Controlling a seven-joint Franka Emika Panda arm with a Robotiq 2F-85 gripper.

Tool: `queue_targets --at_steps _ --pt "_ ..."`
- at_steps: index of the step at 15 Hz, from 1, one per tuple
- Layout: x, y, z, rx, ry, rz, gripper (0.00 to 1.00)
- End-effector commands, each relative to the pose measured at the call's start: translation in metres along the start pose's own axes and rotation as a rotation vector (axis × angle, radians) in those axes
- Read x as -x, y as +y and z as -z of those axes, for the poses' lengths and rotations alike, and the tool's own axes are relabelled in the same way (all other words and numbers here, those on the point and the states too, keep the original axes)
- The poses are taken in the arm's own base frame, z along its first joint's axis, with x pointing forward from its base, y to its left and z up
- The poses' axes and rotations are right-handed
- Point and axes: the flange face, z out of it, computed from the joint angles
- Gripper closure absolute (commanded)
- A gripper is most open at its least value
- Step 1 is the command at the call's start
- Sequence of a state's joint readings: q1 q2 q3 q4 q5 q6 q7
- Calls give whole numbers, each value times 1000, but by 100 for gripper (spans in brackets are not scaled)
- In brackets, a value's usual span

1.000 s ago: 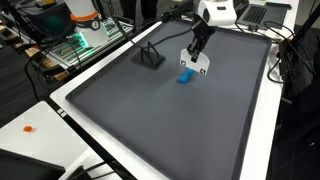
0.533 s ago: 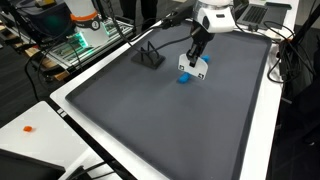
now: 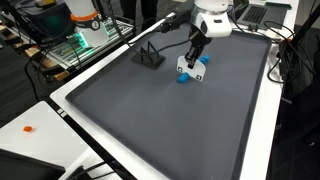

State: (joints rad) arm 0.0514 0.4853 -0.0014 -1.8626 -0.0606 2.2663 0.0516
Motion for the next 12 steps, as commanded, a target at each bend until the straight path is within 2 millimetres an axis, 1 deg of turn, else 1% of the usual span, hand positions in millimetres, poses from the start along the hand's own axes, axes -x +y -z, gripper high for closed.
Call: queue_targets --at_steps 1,5,7,12 --pt "6 -1 -24 -11 -3 4 99" --pt "9 -1 -30 -20 -2 -30 99" --pt "10 -1 -33 -39 -27 -80 99" --pt "12 1 -28 -97 -47 -151 99"
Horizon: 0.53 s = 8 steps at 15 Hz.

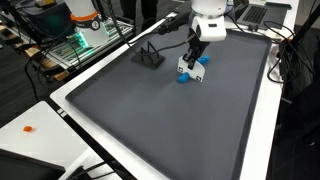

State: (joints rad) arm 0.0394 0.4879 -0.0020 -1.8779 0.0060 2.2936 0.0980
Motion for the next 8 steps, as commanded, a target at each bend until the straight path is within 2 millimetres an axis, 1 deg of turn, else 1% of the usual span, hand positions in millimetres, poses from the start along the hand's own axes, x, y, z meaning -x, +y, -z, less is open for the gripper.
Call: queue_targets --at_steps 1,4,8 --pt "11 -2 -20 -48 -58 -64 99" --pt "10 -5 -15 -64 -61 -67 99" --pt "8 -2 -6 -37 -42 -69 99"
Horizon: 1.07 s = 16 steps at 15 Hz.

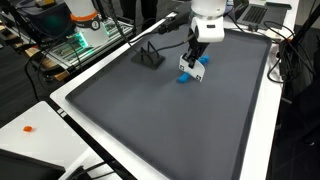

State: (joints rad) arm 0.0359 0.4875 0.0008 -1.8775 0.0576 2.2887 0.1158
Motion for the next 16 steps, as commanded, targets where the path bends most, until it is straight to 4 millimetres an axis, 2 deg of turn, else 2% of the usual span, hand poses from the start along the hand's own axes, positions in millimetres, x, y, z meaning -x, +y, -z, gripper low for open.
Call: queue_targets --at_steps 1,6,10,13,16 --pt "8 1 -3 9 -23 -10 99" --pt "9 6 20 -21 18 -43 99" --pt "18 11 52 -60 66 -102 99" --pt "33 14 75 -114 76 -172 99" --pt "52 16 87 -117 79 -310 99"
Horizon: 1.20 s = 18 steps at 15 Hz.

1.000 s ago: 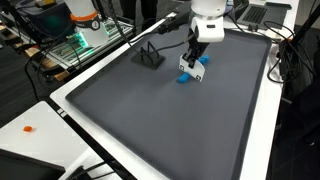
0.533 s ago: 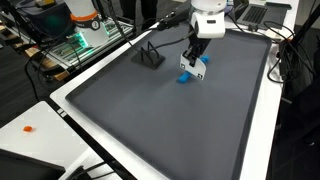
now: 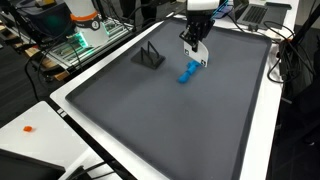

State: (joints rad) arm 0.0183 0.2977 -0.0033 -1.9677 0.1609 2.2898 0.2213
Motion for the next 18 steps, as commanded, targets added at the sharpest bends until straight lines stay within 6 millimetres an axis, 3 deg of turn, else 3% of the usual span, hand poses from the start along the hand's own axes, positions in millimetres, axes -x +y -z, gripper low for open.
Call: queue_targets --at_steps 1,10,18 --pt "33 11 15 -14 -4 -163 99" --pt "91 31 16 -57 -47 -473 99" --pt "132 54 -8 -33 -47 -727 99"
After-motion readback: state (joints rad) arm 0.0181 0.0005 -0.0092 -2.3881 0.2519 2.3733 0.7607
